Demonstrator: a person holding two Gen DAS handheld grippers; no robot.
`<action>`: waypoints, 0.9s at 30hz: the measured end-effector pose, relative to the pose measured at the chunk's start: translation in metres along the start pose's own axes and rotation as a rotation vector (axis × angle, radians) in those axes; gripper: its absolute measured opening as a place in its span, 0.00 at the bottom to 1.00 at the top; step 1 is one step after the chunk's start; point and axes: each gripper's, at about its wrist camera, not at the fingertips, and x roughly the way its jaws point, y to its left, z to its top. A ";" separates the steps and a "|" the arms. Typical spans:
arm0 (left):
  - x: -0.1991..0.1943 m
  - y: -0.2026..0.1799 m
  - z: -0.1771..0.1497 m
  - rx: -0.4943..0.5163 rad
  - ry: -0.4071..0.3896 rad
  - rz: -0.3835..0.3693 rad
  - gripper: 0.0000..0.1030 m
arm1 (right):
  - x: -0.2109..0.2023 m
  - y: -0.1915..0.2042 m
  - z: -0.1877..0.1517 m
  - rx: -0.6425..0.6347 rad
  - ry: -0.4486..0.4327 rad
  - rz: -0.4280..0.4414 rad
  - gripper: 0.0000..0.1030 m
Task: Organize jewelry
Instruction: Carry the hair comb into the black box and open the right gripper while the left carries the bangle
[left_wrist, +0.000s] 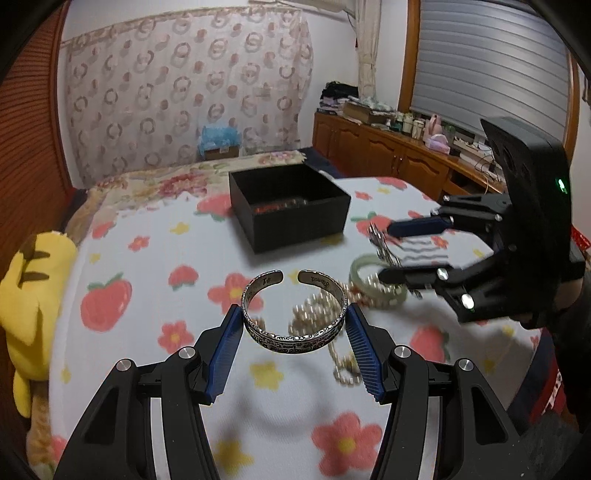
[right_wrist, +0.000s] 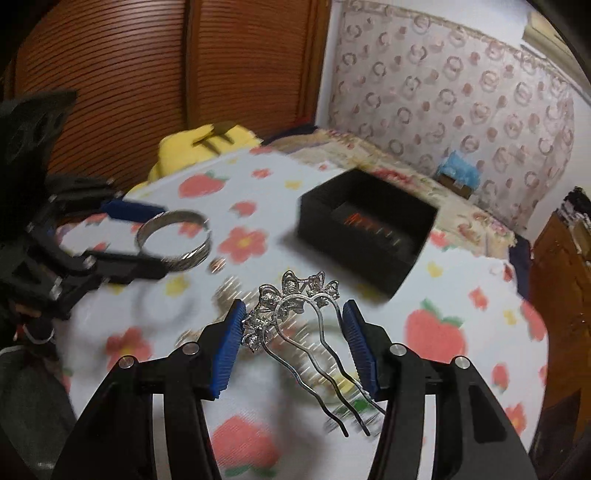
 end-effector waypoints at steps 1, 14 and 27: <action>0.002 0.001 0.004 0.002 -0.004 0.002 0.53 | 0.002 -0.007 0.007 0.008 -0.009 -0.010 0.55; 0.024 0.010 0.045 0.018 -0.030 0.045 0.53 | 0.047 -0.068 0.069 0.127 -0.063 -0.025 0.55; 0.046 0.015 0.064 0.011 -0.010 0.071 0.53 | 0.085 -0.094 0.085 0.234 -0.045 -0.002 0.59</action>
